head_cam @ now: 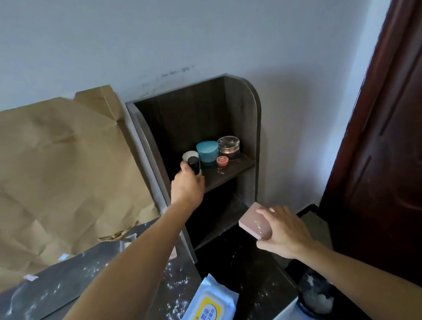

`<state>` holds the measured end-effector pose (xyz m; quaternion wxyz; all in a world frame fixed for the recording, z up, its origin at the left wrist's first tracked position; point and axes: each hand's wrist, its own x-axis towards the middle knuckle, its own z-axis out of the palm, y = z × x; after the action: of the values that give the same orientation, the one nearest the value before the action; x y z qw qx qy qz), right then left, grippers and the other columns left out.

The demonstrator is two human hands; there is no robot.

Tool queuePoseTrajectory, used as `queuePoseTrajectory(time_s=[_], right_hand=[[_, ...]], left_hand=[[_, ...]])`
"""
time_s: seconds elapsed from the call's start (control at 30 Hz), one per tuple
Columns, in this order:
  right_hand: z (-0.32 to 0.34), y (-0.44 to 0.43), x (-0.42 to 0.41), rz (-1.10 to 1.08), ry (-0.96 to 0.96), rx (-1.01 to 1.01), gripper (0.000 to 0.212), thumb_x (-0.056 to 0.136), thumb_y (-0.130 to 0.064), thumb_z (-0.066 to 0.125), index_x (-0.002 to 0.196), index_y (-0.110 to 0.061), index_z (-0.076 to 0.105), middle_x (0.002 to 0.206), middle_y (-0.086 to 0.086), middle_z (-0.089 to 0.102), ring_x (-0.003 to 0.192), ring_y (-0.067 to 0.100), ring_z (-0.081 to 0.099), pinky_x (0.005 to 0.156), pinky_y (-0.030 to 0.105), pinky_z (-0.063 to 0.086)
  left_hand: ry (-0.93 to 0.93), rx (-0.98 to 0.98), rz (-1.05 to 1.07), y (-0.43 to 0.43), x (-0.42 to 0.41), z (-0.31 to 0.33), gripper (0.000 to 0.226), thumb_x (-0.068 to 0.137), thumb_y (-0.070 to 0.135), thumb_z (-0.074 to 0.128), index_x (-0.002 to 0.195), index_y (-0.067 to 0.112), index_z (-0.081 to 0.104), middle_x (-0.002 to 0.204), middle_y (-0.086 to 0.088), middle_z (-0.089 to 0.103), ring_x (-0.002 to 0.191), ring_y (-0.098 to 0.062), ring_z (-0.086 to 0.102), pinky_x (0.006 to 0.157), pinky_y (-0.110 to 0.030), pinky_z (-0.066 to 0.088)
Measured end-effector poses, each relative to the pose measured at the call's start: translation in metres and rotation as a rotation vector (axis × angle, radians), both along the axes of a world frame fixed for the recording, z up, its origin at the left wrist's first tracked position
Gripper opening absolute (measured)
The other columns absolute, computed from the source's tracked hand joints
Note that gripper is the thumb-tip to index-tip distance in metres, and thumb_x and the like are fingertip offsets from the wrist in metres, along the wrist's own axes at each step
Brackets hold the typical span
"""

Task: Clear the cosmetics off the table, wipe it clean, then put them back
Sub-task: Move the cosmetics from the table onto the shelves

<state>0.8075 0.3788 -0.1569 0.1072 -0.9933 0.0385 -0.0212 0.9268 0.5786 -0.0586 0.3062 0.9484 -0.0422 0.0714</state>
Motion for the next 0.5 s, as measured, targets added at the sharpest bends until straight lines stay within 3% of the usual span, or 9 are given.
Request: queuePoseTrajectory(time_s=[0.17, 0.4, 0.5], right_hand=[[-0.003, -0.006, 0.042, 0.052, 0.01, -0.002, 0.083, 0.061, -0.06, 0.056, 0.135, -0.03, 0.034, 0.123, -0.001, 0.048, 0.111, 0.021, 0.042, 0.085, 0.033, 0.045], [-0.018, -0.009, 0.092, 0.122, 0.075, 0.006, 0.081, 0.063, -0.057, 0.057, 0.135, -0.029, 0.033, 0.126, 0.001, 0.046, 0.114, 0.022, 0.041, 0.085, 0.035, 0.046], [-0.028, -0.004, 0.115, 0.16, 0.122, -0.019, 0.077, 0.067, -0.056, 0.058, 0.134, -0.028, 0.032, 0.125, 0.004, 0.045, 0.115, 0.024, 0.041, 0.078, 0.034, 0.044]], left_hand=[[-0.004, -0.061, -0.057, -0.009, 0.032, -0.002, 0.043, 0.089, 0.019, 0.059, 0.125, 0.005, 0.041, 0.112, -0.017, 0.06, 0.101, -0.031, 0.057, 0.074, -0.032, 0.041], [0.011, -0.066, -0.049, -0.012, 0.054, -0.018, 0.05, 0.086, 0.01, 0.06, 0.131, 0.017, 0.039, 0.119, -0.014, 0.058, 0.108, -0.029, 0.057, 0.087, -0.036, 0.047], [-0.023, -0.041, -0.02, -0.016, 0.05, -0.022, 0.052, 0.089, 0.011, 0.059, 0.135, 0.016, 0.035, 0.126, -0.012, 0.055, 0.114, -0.028, 0.054, 0.092, -0.035, 0.044]])
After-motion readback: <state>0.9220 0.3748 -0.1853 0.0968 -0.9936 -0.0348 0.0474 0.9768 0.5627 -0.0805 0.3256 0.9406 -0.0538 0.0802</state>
